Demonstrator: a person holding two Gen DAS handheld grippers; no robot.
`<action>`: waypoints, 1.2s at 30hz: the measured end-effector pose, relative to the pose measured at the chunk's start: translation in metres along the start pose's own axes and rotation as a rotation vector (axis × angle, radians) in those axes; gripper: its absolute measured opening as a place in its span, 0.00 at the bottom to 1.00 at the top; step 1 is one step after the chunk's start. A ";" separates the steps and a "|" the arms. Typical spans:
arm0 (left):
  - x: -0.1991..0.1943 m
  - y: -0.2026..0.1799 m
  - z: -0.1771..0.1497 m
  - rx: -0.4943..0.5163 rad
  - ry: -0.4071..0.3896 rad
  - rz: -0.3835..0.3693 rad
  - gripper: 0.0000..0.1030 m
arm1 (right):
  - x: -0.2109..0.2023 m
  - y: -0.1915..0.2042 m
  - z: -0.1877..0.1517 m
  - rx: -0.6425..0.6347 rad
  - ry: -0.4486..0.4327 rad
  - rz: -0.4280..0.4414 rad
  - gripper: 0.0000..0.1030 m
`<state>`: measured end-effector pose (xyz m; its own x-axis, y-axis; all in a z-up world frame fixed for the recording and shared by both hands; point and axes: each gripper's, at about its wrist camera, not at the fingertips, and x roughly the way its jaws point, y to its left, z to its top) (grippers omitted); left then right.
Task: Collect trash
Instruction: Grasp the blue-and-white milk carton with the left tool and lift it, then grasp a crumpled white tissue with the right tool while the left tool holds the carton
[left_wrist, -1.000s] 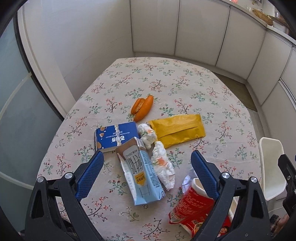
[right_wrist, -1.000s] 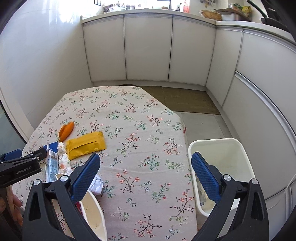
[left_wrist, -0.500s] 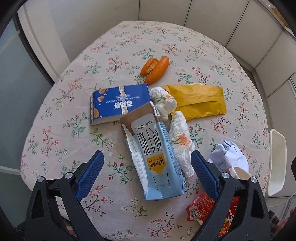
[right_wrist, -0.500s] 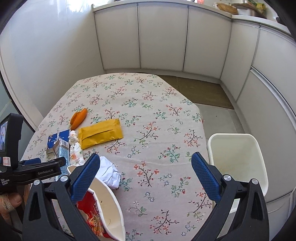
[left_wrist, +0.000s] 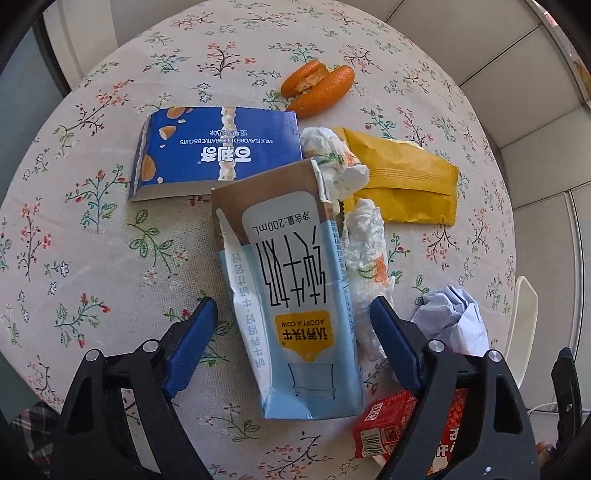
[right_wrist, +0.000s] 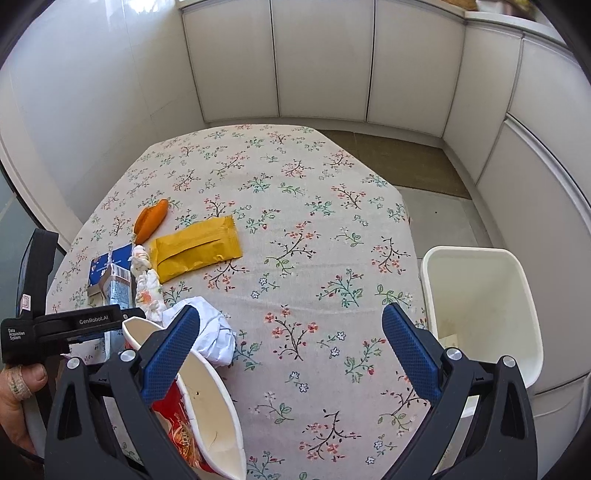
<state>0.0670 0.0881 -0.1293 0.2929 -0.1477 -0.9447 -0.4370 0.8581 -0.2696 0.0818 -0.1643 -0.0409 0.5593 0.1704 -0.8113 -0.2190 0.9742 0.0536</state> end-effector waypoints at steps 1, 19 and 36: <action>0.000 -0.001 0.000 0.000 -0.002 -0.009 0.76 | 0.002 0.000 0.000 -0.002 0.006 0.001 0.93; -0.101 -0.026 0.001 0.152 -0.259 -0.052 0.52 | 0.042 0.013 0.034 -0.025 0.078 0.076 0.93; -0.144 -0.001 0.033 0.166 -0.340 -0.078 0.53 | 0.169 0.047 0.072 0.005 0.285 0.365 0.93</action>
<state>0.0531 0.1244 0.0137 0.5973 -0.0683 -0.7991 -0.2671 0.9225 -0.2785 0.2236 -0.0791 -0.1335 0.2044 0.4556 -0.8664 -0.3564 0.8590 0.3676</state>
